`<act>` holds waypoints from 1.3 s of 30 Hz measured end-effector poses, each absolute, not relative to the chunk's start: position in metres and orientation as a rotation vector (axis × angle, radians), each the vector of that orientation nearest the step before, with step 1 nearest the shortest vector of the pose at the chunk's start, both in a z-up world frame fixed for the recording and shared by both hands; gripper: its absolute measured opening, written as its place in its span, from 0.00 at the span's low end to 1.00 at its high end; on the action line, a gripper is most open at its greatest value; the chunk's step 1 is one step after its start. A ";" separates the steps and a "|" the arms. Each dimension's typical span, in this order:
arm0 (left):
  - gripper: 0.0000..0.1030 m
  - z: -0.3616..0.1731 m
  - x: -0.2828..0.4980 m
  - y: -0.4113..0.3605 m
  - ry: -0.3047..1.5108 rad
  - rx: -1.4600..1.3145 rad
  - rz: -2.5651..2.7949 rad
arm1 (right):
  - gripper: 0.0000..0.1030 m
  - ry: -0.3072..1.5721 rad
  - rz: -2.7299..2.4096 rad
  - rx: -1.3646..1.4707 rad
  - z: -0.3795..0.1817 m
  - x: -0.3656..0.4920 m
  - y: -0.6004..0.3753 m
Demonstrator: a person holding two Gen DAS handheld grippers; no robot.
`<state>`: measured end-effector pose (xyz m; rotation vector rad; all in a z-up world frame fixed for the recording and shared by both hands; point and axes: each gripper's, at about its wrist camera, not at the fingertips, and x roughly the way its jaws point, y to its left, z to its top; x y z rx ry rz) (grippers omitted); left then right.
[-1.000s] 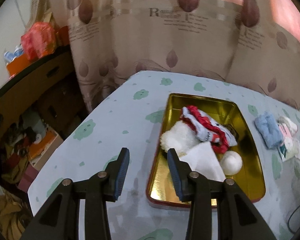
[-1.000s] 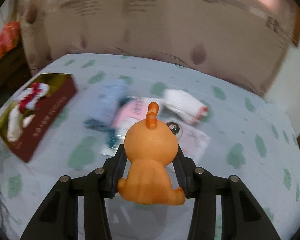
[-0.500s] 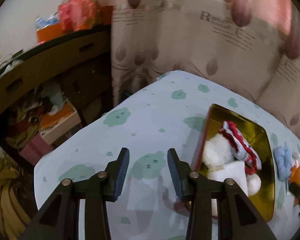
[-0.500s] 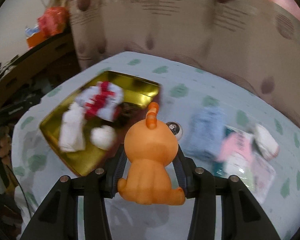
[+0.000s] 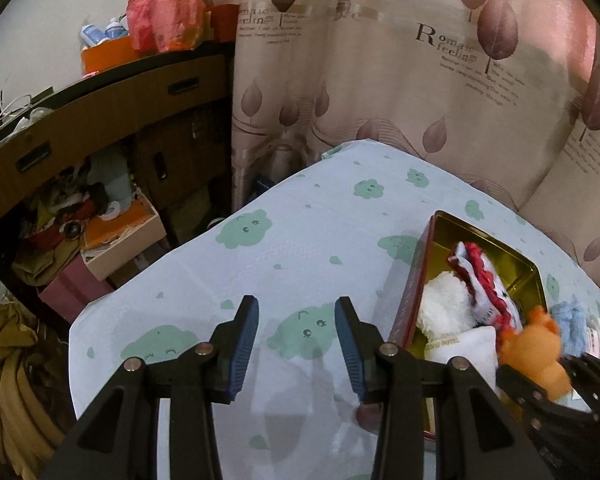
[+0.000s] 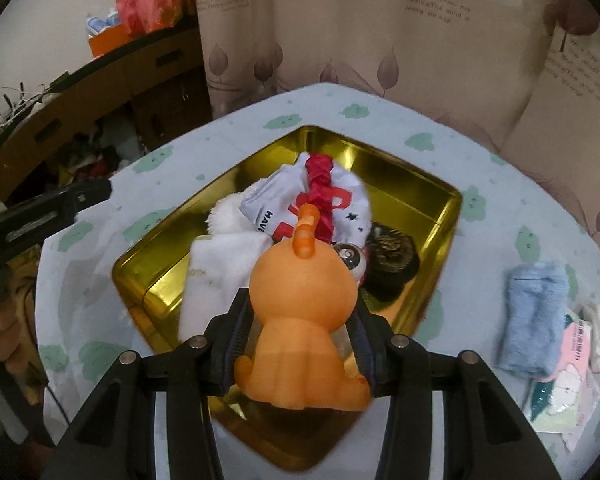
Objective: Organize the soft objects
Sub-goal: 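Carry the orange toy into the gold tin and release it with the right tool, then move the right tool to the floral wipes packet and grasp it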
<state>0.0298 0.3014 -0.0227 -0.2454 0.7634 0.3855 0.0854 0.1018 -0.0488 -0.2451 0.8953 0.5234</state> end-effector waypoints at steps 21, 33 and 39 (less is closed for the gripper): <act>0.39 -0.026 0.036 0.294 0.781 -0.219 0.362 | 0.69 0.902 0.436 -0.220 -0.062 0.131 0.111; 0.39 -0.025 0.037 0.290 0.782 -0.198 0.355 | 0.72 0.816 0.439 -0.136 -0.022 0.100 0.076; 0.39 -0.025 0.038 0.282 0.780 -0.169 0.342 | 0.72 0.794 0.371 -0.084 -0.009 0.088 0.032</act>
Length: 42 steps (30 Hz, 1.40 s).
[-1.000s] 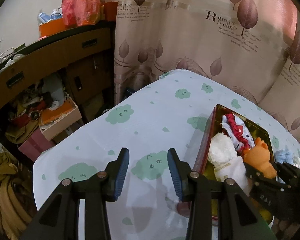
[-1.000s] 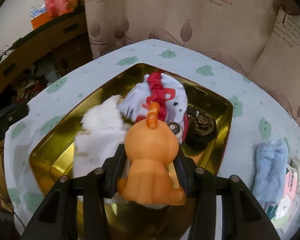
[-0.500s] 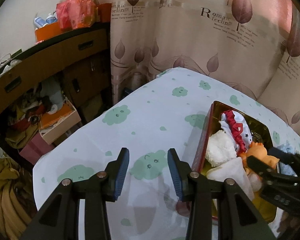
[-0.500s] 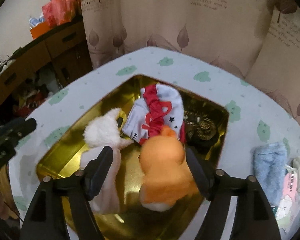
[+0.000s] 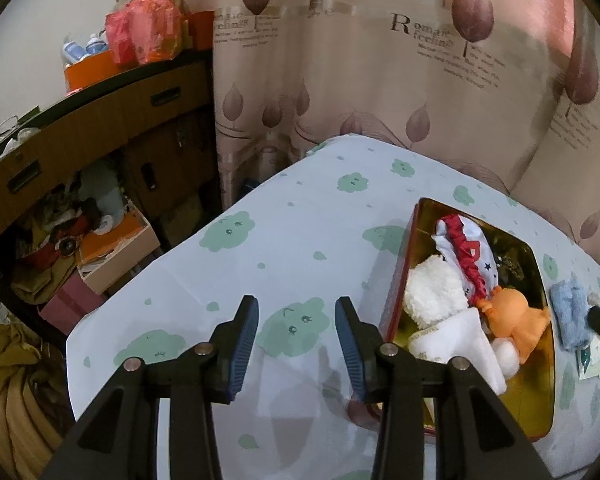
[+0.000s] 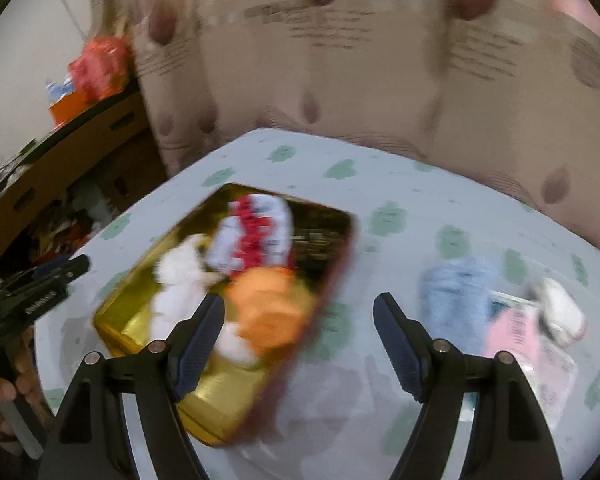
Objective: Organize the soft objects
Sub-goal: 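Move the right tool to the floral wipes packet and grasp it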
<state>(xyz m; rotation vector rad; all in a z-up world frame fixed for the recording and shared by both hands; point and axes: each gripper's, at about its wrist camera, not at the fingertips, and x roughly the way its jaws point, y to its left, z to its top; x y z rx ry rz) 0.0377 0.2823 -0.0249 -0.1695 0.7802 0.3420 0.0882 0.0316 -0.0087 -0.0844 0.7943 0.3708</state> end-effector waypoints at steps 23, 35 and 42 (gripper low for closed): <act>0.39 -0.026 0.038 0.266 0.771 -0.099 0.312 | 0.73 0.948 -0.197 0.074 -0.073 0.114 -0.214; 0.39 -0.027 0.038 0.262 0.763 -0.081 0.300 | 0.81 0.936 -0.226 0.091 -0.097 0.125 -0.201; 0.39 -0.022 0.034 0.249 0.725 -0.045 0.275 | 0.42 0.926 -0.207 0.071 -0.095 0.121 -0.204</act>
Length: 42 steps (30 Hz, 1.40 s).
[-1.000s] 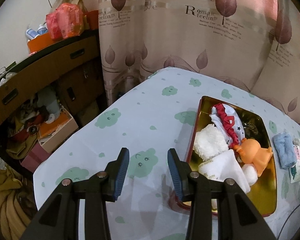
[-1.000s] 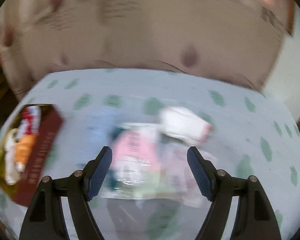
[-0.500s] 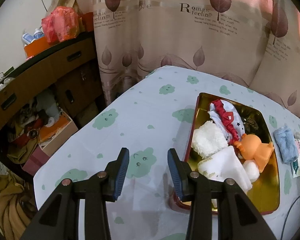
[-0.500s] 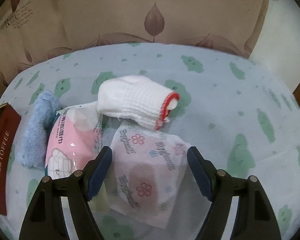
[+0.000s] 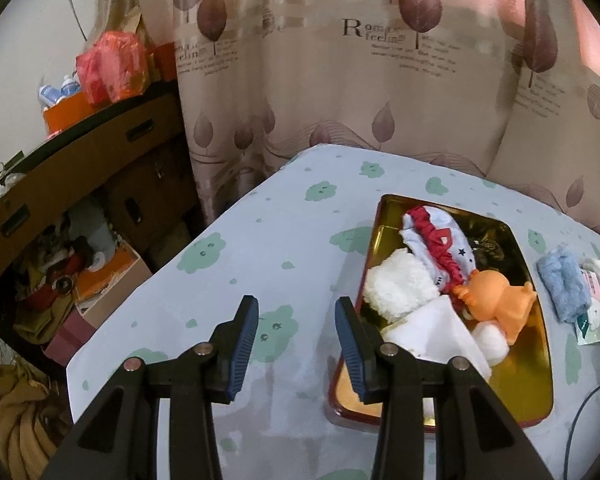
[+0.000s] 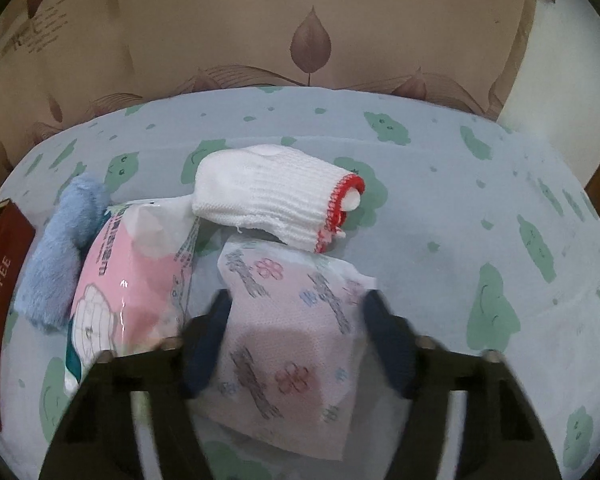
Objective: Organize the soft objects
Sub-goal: 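Move the right tool to the floral wipes packet and grasp it, then grasp the blue fuzzy towel with the left tool while the right tool holds the wipes packet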
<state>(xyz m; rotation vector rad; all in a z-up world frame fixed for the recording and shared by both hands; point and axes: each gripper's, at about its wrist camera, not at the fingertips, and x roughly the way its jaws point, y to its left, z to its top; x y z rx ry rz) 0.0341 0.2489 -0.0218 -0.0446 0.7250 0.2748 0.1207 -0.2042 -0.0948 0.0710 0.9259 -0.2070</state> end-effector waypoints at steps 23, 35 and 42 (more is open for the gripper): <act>0.40 -0.001 0.096 0.021 0.856 0.082 -0.240 | 0.23 0.903 -0.160 0.075 -0.093 0.063 -0.266; 0.40 -0.030 0.165 -0.059 0.982 0.073 -0.294 | 0.25 0.902 -0.161 0.067 -0.095 0.065 -0.267; 0.40 -0.060 0.189 -0.056 1.058 0.044 -0.220 | 0.26 0.900 -0.157 0.072 -0.094 0.063 -0.266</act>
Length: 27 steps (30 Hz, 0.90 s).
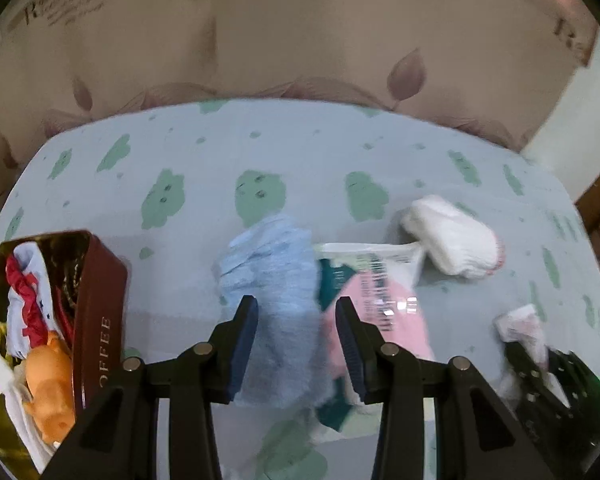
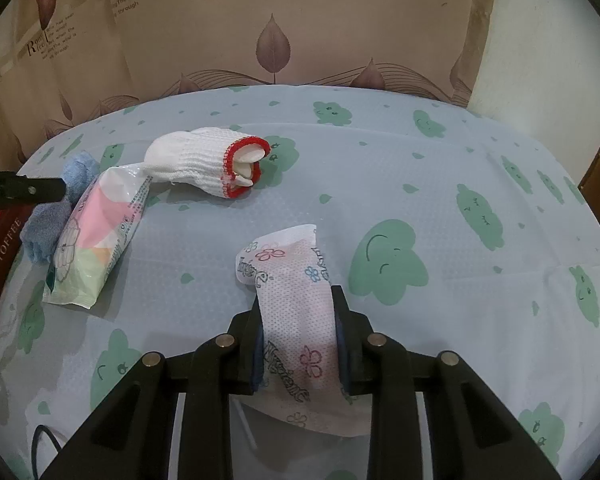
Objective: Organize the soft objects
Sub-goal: 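Grasp the blue fuzzy towel with the left tool while the right tool holds the wipes packet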
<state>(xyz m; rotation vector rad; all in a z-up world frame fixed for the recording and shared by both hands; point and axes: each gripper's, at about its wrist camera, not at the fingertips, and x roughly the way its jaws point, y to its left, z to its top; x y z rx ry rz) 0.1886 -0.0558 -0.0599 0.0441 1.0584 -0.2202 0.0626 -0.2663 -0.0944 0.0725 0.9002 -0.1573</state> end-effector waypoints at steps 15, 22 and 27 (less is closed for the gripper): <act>0.21 -0.070 0.185 -0.032 1.044 0.023 -0.193 | 0.27 0.900 -0.154 0.076 -0.095 0.062 -0.266; 0.21 -0.053 0.174 -0.029 1.010 0.022 -0.194 | 0.27 0.900 -0.154 0.074 -0.095 0.063 -0.266; 0.21 -0.039 0.159 -0.026 0.970 0.015 -0.203 | 0.27 0.900 -0.154 0.074 -0.095 0.062 -0.266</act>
